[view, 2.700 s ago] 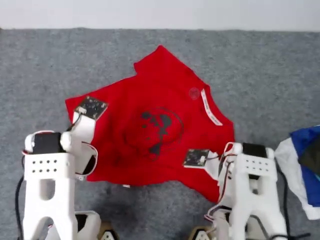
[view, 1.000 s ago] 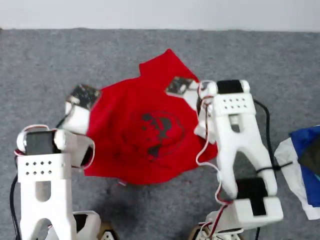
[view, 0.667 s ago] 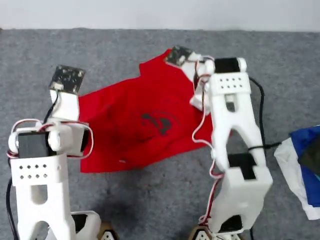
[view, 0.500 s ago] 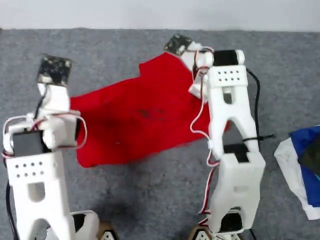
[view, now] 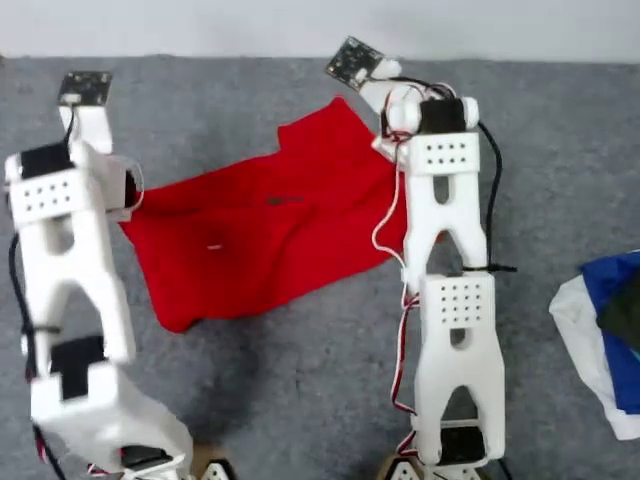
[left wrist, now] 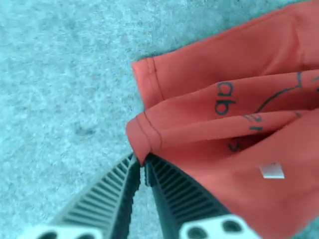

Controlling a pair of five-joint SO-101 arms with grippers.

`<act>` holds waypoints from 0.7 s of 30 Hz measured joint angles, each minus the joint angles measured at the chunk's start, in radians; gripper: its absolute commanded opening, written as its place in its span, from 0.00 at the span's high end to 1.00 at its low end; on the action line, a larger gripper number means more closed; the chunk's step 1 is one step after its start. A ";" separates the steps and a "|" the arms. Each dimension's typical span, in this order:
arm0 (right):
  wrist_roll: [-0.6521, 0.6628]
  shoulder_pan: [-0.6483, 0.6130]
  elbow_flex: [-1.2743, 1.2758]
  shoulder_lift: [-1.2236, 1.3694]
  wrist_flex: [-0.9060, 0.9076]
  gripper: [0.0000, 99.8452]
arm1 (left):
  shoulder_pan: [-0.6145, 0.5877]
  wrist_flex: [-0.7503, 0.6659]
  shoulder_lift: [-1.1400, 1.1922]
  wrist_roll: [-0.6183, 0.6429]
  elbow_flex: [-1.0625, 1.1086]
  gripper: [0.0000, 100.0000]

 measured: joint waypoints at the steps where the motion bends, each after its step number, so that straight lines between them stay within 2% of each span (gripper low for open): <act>1: 0.000 0.002 -0.023 0.020 0.009 0.76 | 0.000 0.026 0.055 0.000 -0.060 0.98; 4: 0.000 0.003 -0.069 0.048 0.028 0.76 | 0.000 0.115 0.218 0.000 -0.229 0.97; 8: 0.000 0.005 -0.112 0.049 0.112 0.76 | 0.000 0.233 0.397 -0.003 -0.425 0.91; 11: 0.000 0.005 -0.118 0.049 0.184 0.76 | -0.011 0.250 0.433 -0.061 -0.463 0.91; 14: 0.000 0.012 -0.118 0.049 0.198 0.76 | -0.031 0.253 0.431 -0.068 -0.500 0.91; 17: 0.000 0.032 -0.118 0.049 0.199 0.76 | -0.037 0.253 0.433 -0.005 -0.571 0.89; 21: 0.000 0.034 -0.118 0.049 0.199 0.76 | -0.037 0.256 0.433 0.155 -0.686 0.85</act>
